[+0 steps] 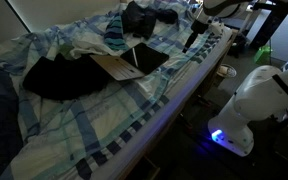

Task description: Close the tablet cover

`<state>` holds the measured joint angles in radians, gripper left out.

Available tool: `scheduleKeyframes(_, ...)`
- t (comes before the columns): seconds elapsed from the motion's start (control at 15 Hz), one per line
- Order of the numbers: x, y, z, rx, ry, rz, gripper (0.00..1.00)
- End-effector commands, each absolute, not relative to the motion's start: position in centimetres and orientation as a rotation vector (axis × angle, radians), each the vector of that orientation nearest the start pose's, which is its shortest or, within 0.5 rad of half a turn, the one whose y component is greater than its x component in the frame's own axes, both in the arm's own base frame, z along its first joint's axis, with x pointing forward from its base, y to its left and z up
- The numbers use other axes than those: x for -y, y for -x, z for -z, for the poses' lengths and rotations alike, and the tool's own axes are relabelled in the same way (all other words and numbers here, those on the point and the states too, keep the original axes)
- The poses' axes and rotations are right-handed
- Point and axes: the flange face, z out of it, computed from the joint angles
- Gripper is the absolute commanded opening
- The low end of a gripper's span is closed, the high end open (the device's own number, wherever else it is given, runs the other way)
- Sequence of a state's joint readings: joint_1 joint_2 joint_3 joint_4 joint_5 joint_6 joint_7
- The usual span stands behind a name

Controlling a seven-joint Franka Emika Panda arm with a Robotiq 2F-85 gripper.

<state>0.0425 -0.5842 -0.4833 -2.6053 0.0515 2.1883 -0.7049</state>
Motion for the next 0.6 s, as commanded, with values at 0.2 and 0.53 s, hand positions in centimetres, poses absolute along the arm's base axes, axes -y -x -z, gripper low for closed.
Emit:
scheduleKeyframes(0.2,15.8,-35.3,-43.6,0.420,2.876,0.353,1.00)
scheduleKeyframes(0.53,12.6,-36.3,-44.2,0.481,2.858,0.348,1.00)
